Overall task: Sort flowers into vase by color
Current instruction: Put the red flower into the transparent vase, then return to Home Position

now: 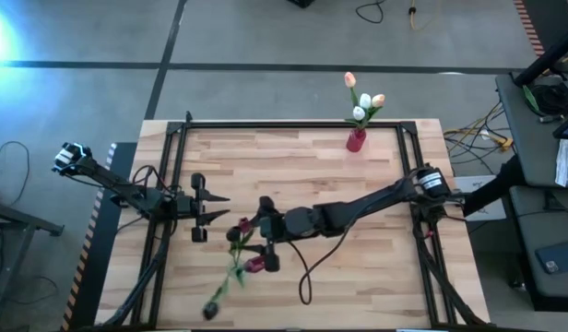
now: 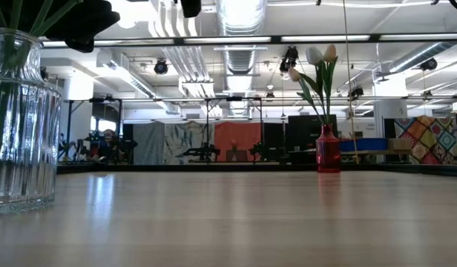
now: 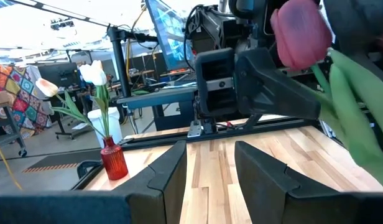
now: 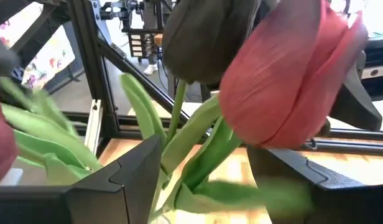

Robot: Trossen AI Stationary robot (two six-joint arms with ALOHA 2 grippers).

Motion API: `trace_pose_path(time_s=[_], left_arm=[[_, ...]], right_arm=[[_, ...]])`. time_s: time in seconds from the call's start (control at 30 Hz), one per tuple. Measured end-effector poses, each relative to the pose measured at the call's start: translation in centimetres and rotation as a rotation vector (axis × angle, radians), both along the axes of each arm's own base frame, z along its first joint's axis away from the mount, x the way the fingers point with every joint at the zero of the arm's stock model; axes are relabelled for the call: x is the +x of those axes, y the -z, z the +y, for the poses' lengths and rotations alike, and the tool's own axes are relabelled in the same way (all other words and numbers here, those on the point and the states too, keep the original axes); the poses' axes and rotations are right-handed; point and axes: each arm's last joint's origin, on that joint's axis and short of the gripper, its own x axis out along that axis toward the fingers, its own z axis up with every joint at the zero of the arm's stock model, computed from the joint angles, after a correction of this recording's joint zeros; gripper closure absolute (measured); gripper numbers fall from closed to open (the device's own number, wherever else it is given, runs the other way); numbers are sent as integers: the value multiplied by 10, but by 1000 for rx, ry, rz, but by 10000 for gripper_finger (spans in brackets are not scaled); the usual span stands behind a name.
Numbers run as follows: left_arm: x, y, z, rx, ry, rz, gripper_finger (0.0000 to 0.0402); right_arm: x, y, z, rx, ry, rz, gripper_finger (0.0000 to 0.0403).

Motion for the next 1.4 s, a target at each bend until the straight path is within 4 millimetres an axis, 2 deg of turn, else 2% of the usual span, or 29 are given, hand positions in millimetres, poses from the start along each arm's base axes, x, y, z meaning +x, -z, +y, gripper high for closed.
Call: trace_pose_path(time_s=[0.47, 0.97, 1.17, 1.3, 1.4], left_arm=[[0, 0, 0, 0, 0, 0, 280], [0, 0, 0, -1, -2, -1, 280], [0, 0, 0, -3, -2, -1, 280], [0, 1, 0, -10, 0, 10, 281], [1, 5, 0, -26, -4, 45, 291]], right_arm=[[-18, -14, -5, -43, -1, 141, 172], [-46, -35, -12, -72, 0, 290, 152], [-51, -35, -13, -95, -5, 323, 152], [-59, -36, -16, -153, 14, 385, 171], [-66, -34, -19, -255, 78, 401, 215]])
